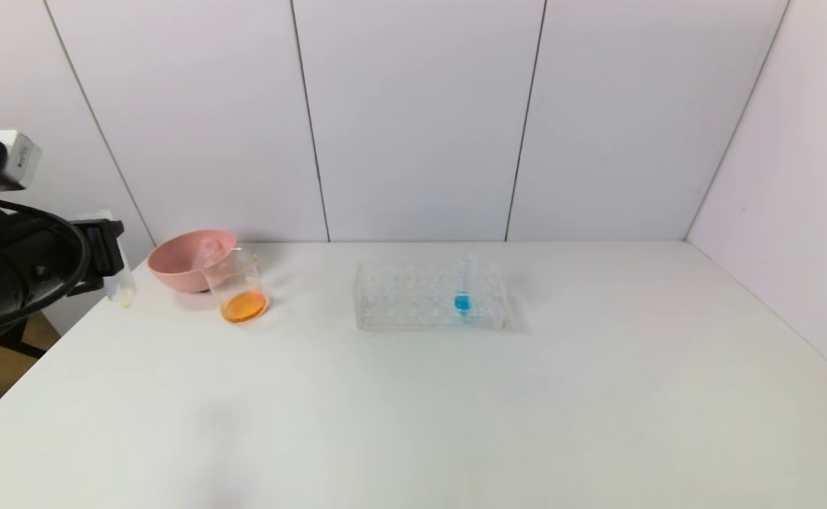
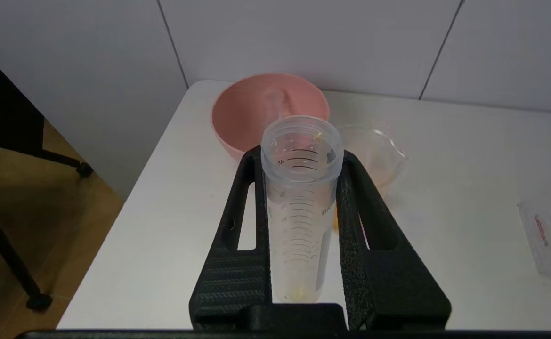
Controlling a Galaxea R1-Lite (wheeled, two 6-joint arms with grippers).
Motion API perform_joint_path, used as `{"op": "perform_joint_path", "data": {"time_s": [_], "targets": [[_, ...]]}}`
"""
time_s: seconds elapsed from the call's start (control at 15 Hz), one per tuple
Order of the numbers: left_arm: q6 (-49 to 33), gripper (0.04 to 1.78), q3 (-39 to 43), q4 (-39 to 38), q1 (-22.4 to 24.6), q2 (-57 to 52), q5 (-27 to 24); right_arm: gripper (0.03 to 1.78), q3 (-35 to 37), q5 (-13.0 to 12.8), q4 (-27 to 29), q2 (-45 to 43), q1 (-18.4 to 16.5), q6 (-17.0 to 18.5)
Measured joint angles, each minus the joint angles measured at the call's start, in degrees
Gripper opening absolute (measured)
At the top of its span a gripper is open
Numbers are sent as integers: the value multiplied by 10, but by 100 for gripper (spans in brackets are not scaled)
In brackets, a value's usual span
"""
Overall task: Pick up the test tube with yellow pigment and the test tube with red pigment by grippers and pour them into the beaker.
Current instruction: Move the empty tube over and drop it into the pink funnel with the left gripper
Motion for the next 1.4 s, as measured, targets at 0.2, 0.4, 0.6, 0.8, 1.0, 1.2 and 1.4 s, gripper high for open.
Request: {"op": "perform_joint_path", "data": {"time_s": [0.2,0.4,0.6,0.8,1.0,1.2,1.4], "targets": [[-4,43,-35,-94,6,94,42,171,0,0,0,0,0,0],[-5,43,-121,-146,15,207,64,171,0,0,0,0,0,0],[-3,43,-230,-150,23,309,82,171,0,0,0,0,0,0],[-2,43,-332,-146,28,397,117,171,0,0,0,0,0,0],[-1,43,-393,-144,30,458,147,171,0,0,0,0,0,0],[-1,46,-412,-142,30,483,148,171,0,0,0,0,0,0],[-2,66,-415,-149,30,490,153,171,0,0,0,0,0,0]]}}
